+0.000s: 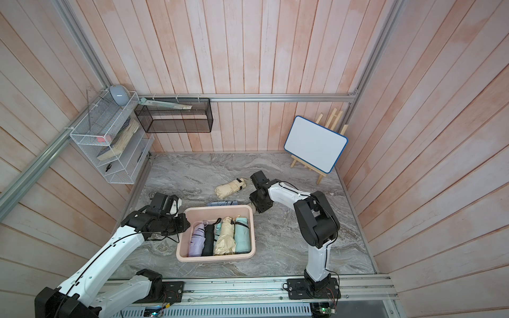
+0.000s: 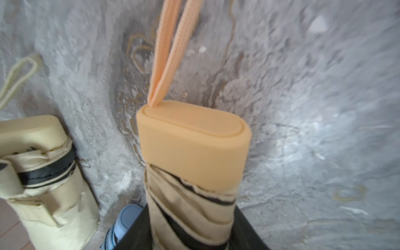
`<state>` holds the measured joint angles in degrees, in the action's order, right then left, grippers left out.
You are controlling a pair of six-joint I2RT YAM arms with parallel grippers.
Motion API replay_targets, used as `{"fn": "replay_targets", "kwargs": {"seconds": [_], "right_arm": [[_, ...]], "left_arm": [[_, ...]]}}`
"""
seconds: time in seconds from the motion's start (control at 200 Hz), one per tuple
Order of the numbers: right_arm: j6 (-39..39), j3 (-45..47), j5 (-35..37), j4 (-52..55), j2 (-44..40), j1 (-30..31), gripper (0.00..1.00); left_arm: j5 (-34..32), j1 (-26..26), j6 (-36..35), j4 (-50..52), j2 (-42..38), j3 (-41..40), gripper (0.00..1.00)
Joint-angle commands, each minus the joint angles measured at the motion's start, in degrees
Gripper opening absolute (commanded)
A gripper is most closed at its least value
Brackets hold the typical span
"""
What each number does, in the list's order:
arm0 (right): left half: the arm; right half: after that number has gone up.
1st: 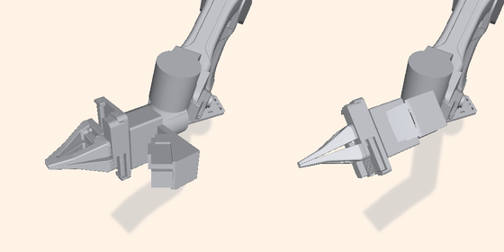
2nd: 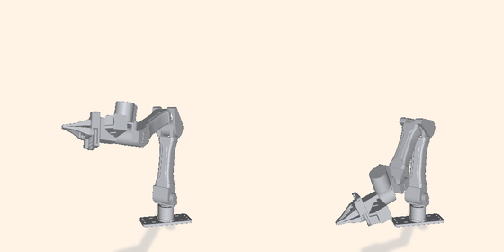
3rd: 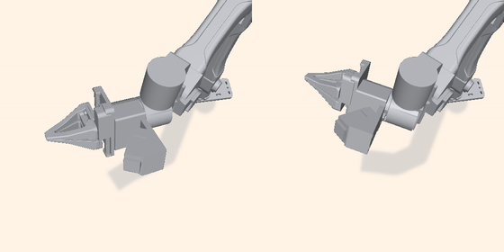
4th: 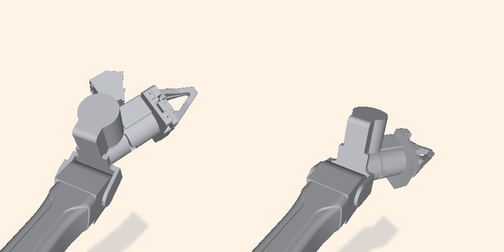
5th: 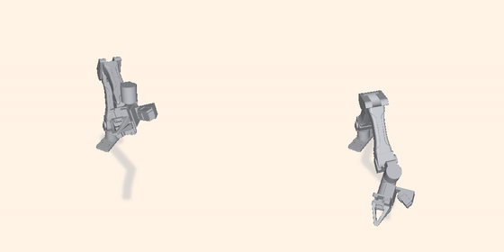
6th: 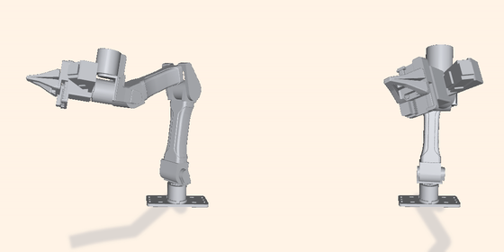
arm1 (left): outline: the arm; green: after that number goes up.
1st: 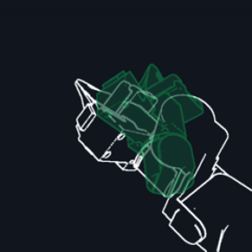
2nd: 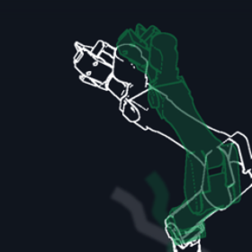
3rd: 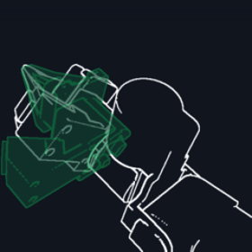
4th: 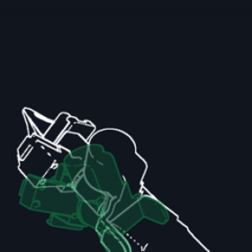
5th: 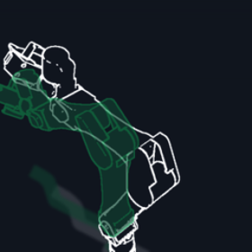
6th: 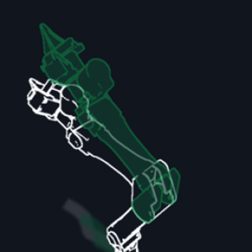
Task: Put the umbrella into the storage box
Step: Pick up the umbrella from the center of the board, then place the umbrella in the storage box.
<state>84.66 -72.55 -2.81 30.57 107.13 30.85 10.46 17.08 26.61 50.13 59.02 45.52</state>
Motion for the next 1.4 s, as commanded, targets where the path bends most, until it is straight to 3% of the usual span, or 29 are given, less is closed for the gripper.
{"fn": "replay_targets", "kwargs": {"seconds": [0.0,0.37,0.65,0.99,1.39], "right_arm": [[-0.6,1.0,5.0,1.9,-5.1,-1.6,0.39],[-3.8,5.8,12.1,4.1,-21.6,-6.4,0.37],[-11.6,6.9,14.4,5.8,-35.5,-8.8,0.35],[-18.5,4.3,3.2,10.4,-42.4,-8.4,0.33],[-23.7,-6.1,4.6,18.4,-36.3,8.5,0.32]], "left_arm": [[-1.0,-0.8,2.1,-5.8,-2.0,0.4,0.00],[1.5,0.5,6.2,-9.5,-0.1,-0.5,0.00],[-2.0,9.0,12.4,-12.9,4.2,1.6,0.00],[-4.9,19.8,17.2,-16.9,10.1,6.2,0.00],[-6.3,28.1,24.2,-25.1,17.9,10.7,0.00]]}}
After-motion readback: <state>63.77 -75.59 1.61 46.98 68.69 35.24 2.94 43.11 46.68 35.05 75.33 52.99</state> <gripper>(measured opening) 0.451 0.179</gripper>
